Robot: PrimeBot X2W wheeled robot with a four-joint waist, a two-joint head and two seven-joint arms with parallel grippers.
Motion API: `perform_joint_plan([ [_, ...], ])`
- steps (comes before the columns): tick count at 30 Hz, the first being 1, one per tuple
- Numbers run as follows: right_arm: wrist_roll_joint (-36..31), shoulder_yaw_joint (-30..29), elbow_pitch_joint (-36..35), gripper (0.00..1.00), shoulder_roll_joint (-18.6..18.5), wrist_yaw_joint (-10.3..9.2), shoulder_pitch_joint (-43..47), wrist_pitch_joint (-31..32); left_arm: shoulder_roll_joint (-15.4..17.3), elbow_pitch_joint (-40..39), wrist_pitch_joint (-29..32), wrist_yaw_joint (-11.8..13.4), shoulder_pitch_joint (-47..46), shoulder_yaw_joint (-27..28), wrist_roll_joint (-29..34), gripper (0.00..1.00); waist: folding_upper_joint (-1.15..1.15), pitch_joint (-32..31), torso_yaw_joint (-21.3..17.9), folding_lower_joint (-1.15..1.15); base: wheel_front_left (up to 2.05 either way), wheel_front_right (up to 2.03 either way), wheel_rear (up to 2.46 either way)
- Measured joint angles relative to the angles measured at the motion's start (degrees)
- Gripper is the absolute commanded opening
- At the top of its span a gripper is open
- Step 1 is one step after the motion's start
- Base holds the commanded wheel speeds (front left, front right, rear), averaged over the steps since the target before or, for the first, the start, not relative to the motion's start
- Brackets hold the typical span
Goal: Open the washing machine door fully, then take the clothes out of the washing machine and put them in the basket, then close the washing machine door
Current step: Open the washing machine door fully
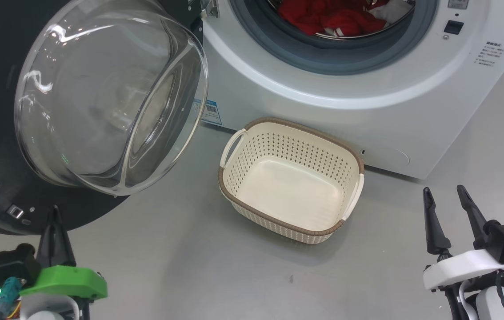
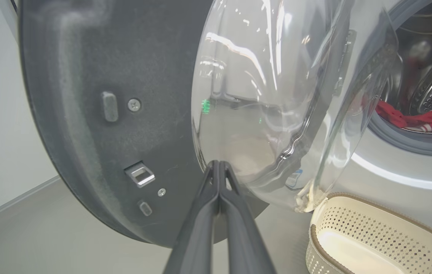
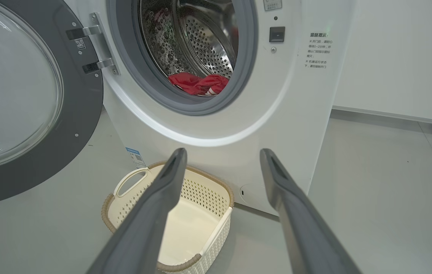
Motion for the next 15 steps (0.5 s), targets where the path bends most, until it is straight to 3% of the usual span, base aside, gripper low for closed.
perform_joint_plan([
  [3,0.0,0.1,0.1,1.00,0.1,0.00,0.2,0.0,-0.3,-1.4,0.0,-0.6,1.4,-1.9,1.4,0.00,0.00,-0.7,0.1,0.00,0.00,0.00,0.00],
  [4,0.0,0.1,0.1,1.00,0.2,0.00,0.3,0.0,-0.5,-2.0,0.0,-0.9,1.9,-2.4,1.5,0.13,0.00,-0.9,0.1,0.00,0.00,0.00,0.00],
  [5,0.0,0.3,0.1,1.00,0.2,0.00,0.5,0.0,-0.6,-2.3,0.0,-1.0,2.3,-3.0,1.6,0.32,0.00,-1.1,0.1,0.00,0.00,0.00,0.00],
  [6,0.0,0.4,0.1,1.00,0.2,0.00,0.7,0.0,-0.8,-2.5,0.0,-1.2,2.6,-3.5,1.7,0.57,0.00,-1.3,0.0,0.00,0.00,0.00,0.00],
  [7,0.0,0.6,0.1,1.00,0.4,0.00,1.0,0.0,-0.9,-2.9,0.0,-1.5,3.1,-4.2,1.7,0.89,0.00,-1.5,0.0,0.00,0.00,0.00,0.00],
  [8,0.0,0.8,0.2,1.00,0.5,0.00,1.2,0.0,-1.0,-3.3,0.0,-1.5,3.6,-4.8,1.8,1.00,0.00,-1.7,-0.2,0.00,0.00,0.00,0.00],
  [15,0.0,1.9,0.1,1.00,0.7,0.00,1.2,0.0,-1.2,-5.2,0.0,-3.0,5.6,-8.2,2.3,1.00,0.00,-2.5,-1.8,0.00,0.00,0.00,0.00],
])
